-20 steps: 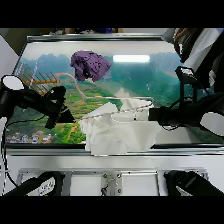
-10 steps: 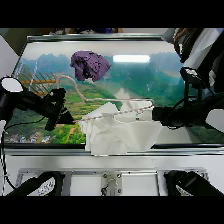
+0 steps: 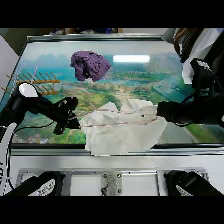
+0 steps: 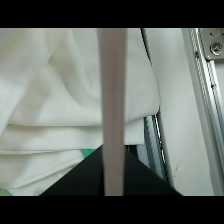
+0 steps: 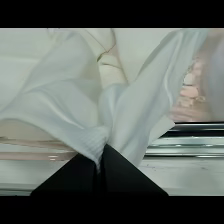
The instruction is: Fold the clothes and pants, and hang the long-sleeved shirts on hangers.
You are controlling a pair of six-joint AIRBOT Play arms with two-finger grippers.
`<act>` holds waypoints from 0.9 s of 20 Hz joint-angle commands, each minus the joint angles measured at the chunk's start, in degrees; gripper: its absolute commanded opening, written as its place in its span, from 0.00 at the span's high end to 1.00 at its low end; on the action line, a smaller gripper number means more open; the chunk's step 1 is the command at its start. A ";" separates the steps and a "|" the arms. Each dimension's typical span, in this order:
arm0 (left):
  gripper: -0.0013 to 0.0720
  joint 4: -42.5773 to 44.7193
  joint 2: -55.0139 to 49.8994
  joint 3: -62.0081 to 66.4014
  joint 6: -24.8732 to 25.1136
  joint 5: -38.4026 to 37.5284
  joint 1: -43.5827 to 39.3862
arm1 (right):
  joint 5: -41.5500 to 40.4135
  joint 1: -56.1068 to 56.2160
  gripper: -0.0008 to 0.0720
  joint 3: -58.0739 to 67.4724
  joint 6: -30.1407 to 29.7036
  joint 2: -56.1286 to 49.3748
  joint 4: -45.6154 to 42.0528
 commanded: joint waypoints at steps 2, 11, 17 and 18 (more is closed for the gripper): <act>0.95 -4.09 -2.19 -0.04 -0.13 3.39 -1.51 | 1.64 0.00 0.96 0.70 -1.55 0.00 1.09; 0.95 -5.66 -2.56 -0.04 1.05 4.61 -0.79 | 4.59 -0.02 0.96 1.66 -2.82 0.35 0.61; 0.95 -5.66 -3.43 -0.07 2.97 4.87 -3.08 | 3.87 -0.02 0.96 4.55 -4.00 0.15 -0.50; 0.95 -5.68 -4.15 -0.07 2.95 4.83 -3.69 | 3.85 -0.02 0.96 4.55 -4.37 0.00 -0.46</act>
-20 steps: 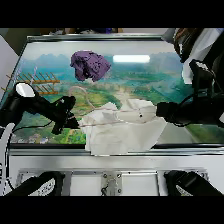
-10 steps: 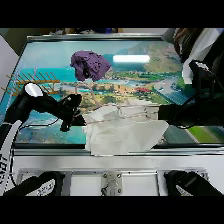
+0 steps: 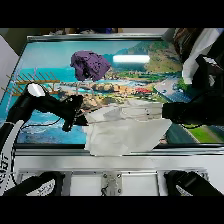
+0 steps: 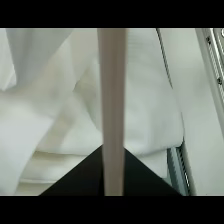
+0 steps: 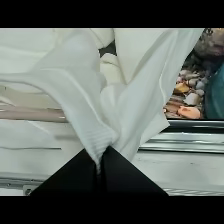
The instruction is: Fold the clothes and pants, and hang the long-sleeved shirts on hangers.
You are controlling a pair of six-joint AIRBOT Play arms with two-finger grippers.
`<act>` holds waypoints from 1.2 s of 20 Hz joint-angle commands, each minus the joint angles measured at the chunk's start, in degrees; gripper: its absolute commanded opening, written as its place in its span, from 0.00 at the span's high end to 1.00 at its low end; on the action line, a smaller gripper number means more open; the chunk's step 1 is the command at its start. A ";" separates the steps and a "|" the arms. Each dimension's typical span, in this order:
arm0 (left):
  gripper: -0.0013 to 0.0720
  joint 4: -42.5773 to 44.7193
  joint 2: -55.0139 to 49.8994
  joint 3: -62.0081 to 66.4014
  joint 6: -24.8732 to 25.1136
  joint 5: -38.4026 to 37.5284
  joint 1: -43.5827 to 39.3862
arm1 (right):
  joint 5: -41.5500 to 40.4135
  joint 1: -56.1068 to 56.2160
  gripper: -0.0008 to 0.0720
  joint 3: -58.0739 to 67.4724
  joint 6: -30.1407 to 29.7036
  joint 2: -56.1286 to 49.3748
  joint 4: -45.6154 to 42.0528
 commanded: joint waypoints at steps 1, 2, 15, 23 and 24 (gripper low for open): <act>0.95 0.02 -1.70 0.00 0.57 0.15 -1.97 | -0.22 0.00 0.96 0.66 -1.07 -0.33 -0.46; 0.95 0.00 -2.29 0.00 0.57 0.15 -2.45 | -0.20 0.02 0.96 0.66 -1.92 -0.46 -0.42; 0.95 0.00 -2.82 0.00 0.50 2.51 -3.41 | -10.08 2.32 0.96 0.63 -8.44 -3.67 10.25; 0.95 0.11 -2.82 0.00 -0.09 1.77 -3.39 | -16.46 6.29 0.96 0.68 -9.25 -6.23 5.73; 0.95 0.15 -2.82 0.00 -0.09 1.31 -3.28 | -14.36 6.14 0.96 0.68 -9.07 -5.75 4.02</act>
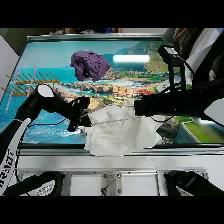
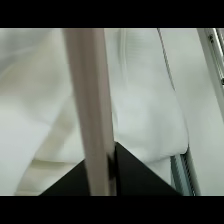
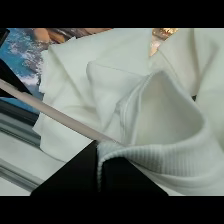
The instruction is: Fold the clothes and pants, and hang the long-sleeved shirts on hangers.
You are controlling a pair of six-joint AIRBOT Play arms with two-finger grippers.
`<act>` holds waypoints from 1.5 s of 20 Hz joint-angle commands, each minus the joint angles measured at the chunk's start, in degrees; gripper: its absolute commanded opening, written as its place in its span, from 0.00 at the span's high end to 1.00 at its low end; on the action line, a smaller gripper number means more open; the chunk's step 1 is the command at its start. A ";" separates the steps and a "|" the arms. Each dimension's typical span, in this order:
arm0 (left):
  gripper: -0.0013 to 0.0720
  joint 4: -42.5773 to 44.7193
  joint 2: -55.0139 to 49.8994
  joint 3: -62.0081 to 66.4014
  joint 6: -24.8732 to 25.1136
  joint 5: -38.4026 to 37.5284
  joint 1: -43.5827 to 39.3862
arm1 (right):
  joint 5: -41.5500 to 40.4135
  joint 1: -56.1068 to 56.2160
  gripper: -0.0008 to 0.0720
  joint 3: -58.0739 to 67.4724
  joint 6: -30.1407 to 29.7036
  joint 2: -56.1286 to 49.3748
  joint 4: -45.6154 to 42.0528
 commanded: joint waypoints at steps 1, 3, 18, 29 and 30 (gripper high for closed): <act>0.95 0.26 -0.02 0.00 -0.11 -1.27 0.20 | 4.44 0.26 0.96 0.07 1.51 0.81 -6.14; 0.95 0.35 -0.02 0.00 -0.13 -1.33 0.98 | 8.79 0.26 0.96 0.07 3.30 2.38 -10.32; 0.95 0.37 -0.02 0.00 -0.92 -2.29 1.16 | 6.16 0.09 0.96 0.04 4.07 2.86 -13.55; 0.95 0.35 -0.02 0.00 -1.11 -2.38 1.16 | -4.48 5.95 0.96 0.04 -0.02 -0.44 -4.63; 0.95 0.35 -0.02 0.00 -1.55 -2.36 1.16 | -5.66 6.56 0.96 0.04 0.07 -0.55 -4.00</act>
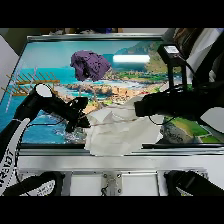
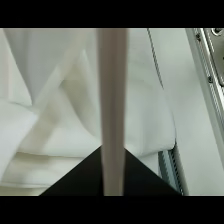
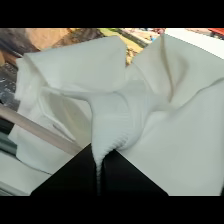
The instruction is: Fold the clothes and pants, and hang the long-sleeved shirts on hangers.
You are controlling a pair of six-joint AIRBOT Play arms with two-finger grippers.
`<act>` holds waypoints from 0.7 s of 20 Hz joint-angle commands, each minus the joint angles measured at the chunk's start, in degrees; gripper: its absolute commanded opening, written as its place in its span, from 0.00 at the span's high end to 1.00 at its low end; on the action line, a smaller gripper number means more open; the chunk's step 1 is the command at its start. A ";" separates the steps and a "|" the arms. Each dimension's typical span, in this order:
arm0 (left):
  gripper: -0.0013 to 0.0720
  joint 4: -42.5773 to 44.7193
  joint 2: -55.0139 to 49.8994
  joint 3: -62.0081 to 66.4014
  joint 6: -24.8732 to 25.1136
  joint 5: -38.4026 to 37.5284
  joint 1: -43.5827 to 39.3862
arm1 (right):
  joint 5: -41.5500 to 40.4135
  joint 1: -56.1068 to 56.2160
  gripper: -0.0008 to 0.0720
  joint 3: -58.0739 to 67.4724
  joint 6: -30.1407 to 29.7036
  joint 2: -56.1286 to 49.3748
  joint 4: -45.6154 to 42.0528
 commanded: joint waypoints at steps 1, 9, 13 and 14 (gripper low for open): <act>0.95 -0.13 -0.04 0.00 -0.90 0.02 -0.04 | -5.31 2.51 0.96 0.02 0.04 -0.74 3.43; 0.95 -0.13 -0.04 0.00 -1.44 0.04 -0.04 | -13.99 6.14 0.96 0.02 1.79 -2.58 6.19; 0.95 -0.15 -0.04 0.00 -1.49 0.02 -0.04 | -19.10 8.83 0.96 0.02 1.81 -5.57 7.93; 0.95 -0.15 -0.04 0.00 -1.62 0.02 -0.04 | -20.52 9.57 0.96 0.02 1.79 -6.38 8.26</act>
